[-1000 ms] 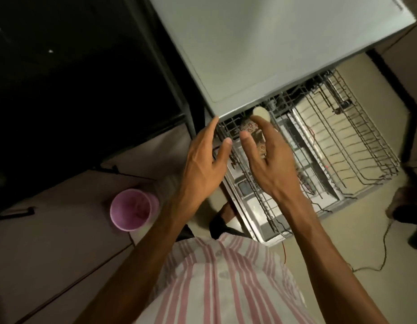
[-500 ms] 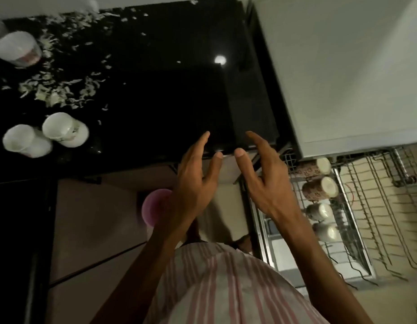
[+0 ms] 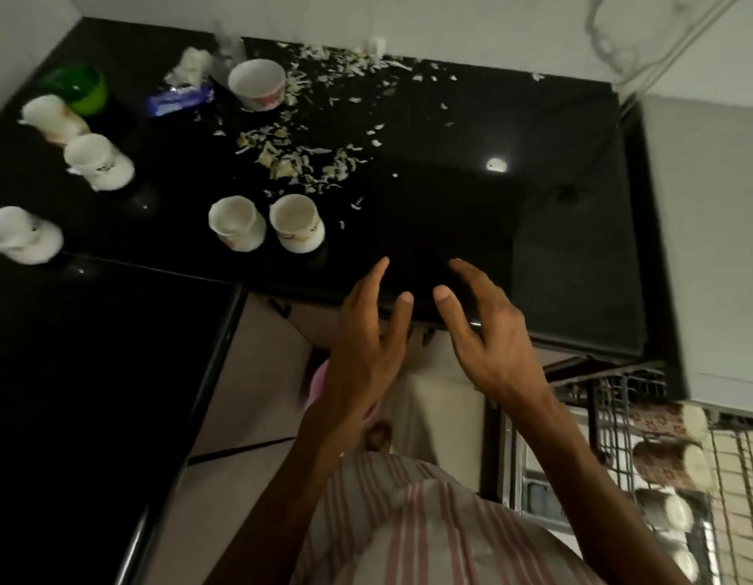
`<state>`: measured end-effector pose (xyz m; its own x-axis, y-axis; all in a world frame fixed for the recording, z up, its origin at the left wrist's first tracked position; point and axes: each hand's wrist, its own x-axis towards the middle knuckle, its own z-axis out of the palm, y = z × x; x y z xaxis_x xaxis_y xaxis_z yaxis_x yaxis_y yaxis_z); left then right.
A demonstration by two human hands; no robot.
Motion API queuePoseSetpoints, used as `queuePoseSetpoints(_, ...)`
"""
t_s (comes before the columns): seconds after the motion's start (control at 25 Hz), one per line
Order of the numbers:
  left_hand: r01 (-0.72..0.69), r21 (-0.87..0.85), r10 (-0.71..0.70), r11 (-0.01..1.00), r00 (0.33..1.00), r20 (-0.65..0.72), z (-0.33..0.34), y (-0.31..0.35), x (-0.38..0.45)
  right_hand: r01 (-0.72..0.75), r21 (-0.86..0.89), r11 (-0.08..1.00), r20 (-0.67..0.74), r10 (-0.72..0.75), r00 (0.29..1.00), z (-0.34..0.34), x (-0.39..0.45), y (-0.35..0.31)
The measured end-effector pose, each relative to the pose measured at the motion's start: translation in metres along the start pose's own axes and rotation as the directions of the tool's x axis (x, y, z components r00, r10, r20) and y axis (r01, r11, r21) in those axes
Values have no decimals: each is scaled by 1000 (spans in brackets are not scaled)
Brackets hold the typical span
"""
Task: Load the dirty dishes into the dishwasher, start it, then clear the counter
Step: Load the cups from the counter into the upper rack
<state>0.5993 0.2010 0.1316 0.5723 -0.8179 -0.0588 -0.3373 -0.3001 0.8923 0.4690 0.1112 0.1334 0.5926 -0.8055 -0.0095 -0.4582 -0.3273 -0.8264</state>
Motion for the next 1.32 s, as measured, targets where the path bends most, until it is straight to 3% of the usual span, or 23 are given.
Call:
queuePoseSetpoints(0.2, -5, 75, 30, 997, 941, -338, -51, -47, 29, 76, -40, 996, 133, -70, 989, 58, 62, -24)
queuePoseSetpoints(0.36, 125, 36, -87, 991, 845, -527, -93, -78, 66, 12, -54, 998, 220, 0, 975, 107, 110, -42)
queuePoseSetpoints(0.48, 235, -24, -214, 972, 832, -513, -115, -93, 95, -38, -19, 999, 242, 42, 969, 132, 139, -50)
queuePoseSetpoints(0.64, 254, -126, -283, 959, 826, -487, -123, -104, 123, -80, 59, 995, 235, 64, 970, 154, 159, -54)
queuePoseSetpoints(0.84, 218, -142, -260, 966, 824, -503, -115, -115, 136, -150, 119, 982, 205, 124, 971, 163, 163, -53)
queuePoseSetpoints(1.04, 191, -126, -228, 974, 810, -540, -107, -112, 136, -214, 255, 943, 115, 190, 975, 131, 144, -50)
queuePoseSetpoints(1.16, 189, -165, -245, 968, 846, -473, -86, -90, 128, -250, 369, 895, 41, 253, 967, 98, 118, -44)
queuePoseSetpoints(1.32, 203, -361, -311, 910, 911, -272, -51, -60, 102, -292, 526, 799, -9, 349, 937, 53, 74, -29)
